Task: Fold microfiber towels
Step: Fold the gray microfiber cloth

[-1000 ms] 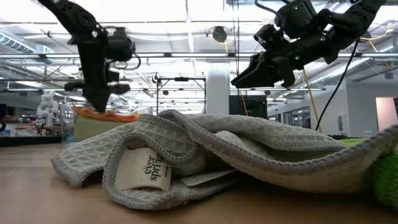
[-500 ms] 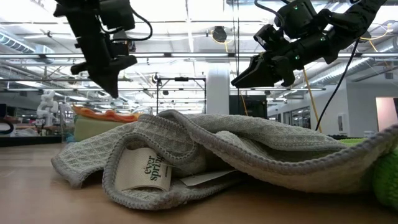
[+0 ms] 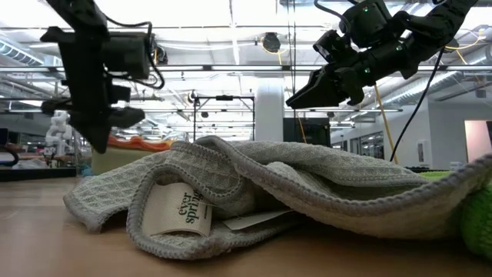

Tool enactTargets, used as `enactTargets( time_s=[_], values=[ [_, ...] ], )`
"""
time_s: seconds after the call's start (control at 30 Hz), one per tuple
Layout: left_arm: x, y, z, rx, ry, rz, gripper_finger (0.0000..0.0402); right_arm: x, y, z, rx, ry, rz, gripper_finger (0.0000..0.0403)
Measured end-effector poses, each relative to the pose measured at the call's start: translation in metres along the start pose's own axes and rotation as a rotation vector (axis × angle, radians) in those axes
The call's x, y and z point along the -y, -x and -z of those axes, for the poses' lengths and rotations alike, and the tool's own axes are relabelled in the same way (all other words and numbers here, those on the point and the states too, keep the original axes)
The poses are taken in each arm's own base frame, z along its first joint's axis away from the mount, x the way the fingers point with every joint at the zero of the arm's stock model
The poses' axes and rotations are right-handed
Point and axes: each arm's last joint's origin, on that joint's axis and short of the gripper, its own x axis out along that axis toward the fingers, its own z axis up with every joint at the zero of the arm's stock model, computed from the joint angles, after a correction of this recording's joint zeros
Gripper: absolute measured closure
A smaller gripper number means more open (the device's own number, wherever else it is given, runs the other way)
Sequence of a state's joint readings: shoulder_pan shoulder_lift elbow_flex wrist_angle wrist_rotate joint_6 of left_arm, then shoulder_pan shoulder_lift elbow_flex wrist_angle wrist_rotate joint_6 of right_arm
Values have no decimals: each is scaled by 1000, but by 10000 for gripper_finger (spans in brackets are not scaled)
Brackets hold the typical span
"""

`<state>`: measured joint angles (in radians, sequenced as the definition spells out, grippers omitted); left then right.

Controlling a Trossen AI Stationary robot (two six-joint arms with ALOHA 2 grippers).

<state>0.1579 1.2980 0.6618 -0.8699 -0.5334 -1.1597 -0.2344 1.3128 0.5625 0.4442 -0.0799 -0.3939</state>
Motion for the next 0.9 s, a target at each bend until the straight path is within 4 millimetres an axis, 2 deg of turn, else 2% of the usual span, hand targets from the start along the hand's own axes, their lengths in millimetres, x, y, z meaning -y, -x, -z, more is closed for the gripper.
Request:
enactTargets(
  time_s=[0.23,0.43,0.9],
  values=[
    [-15,-17,-3,10,93,-98,396,0,0,0,0,3,0,259],
    [-25,-25,-10,88,135,-188,396,0,0,0,0,11,0,259],
    [-51,-44,-24,150,204,-375,396,0,0,1,-7,9,-3,259]
  ],
)
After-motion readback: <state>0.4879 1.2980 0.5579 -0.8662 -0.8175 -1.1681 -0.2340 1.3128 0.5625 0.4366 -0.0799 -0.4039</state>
